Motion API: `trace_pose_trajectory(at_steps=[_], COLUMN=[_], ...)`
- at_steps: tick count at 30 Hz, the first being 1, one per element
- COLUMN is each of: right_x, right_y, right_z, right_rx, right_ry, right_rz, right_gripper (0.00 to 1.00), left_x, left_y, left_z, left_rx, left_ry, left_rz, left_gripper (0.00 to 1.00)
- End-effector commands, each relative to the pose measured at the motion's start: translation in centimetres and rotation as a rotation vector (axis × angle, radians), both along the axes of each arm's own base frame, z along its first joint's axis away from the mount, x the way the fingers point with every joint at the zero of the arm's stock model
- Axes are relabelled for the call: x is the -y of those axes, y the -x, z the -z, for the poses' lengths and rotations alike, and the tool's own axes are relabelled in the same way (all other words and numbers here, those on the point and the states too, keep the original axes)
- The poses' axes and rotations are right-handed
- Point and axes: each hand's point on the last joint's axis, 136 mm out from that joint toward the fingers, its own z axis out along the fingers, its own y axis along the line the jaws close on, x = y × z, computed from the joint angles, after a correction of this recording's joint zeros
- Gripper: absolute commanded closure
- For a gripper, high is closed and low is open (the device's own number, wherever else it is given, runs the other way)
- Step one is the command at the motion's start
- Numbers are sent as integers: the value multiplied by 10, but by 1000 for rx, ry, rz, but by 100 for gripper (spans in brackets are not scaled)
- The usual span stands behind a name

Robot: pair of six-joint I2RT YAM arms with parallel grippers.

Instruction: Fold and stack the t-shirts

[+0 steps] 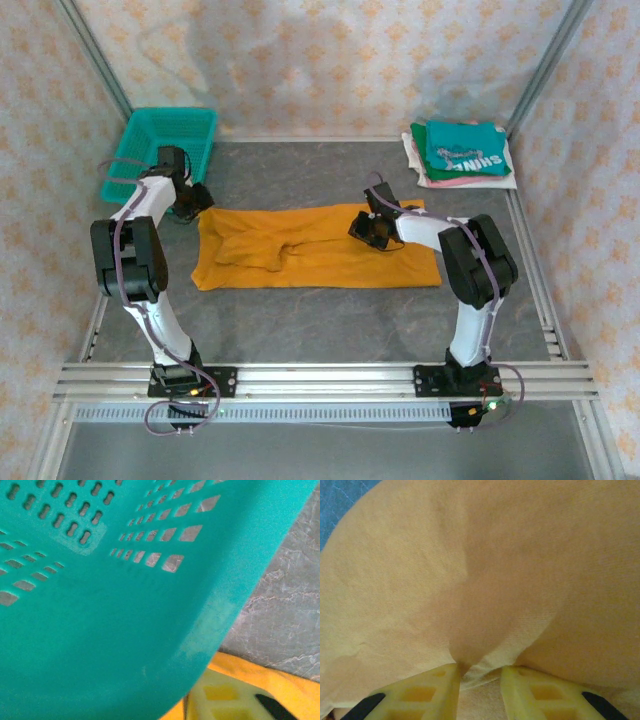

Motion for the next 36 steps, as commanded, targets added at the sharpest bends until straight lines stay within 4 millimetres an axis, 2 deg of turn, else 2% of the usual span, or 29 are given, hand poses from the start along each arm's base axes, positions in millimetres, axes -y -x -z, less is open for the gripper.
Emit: trace_pose_trajectory(at_steps=[1,4,6,7,10,14,22,25,28,32,34,36], right_x=[28,24,20,19,18,27,29,28,30,30,29,28], right_y=[30,25,22,21,19,16,16,15,14,12,11,10], right_z=[28,11,-1,-6,-19,-27,-13,-16,-16,-13,-12,-11], right_rx=[-141,-108,-85,-76,-48,-22,-47,-37,-35,-42,-44,-43], right_ry=[104,74,53,47,38,84,64,60,77,88,84,82], right_rz=[33,32,23,19,15,32,54,56,50,46,44,47], right_gripper=[67,66,65,65,65,64,64,64,63,63,63,63], left_x=[7,23,29,29,28,42,63,67,72,73,73,72], left_y=[-5,10,25,30,40,33,14,12,9,6,4,2], left_z=[-41,-42,-30,-24,-3,13,38,48,51,41,31,20], left_rx=[112,109,79,65,26,30,3,-1,0,19,40,58], left_ry=[-16,-19,-11,-17,-20,26,73,96,116,121,118,111], left_rz=[10,41,49,47,45,82,133,132,141,137,137,136], left_gripper=[65,56,55,50,50,50,53,60,81,89,97,99])
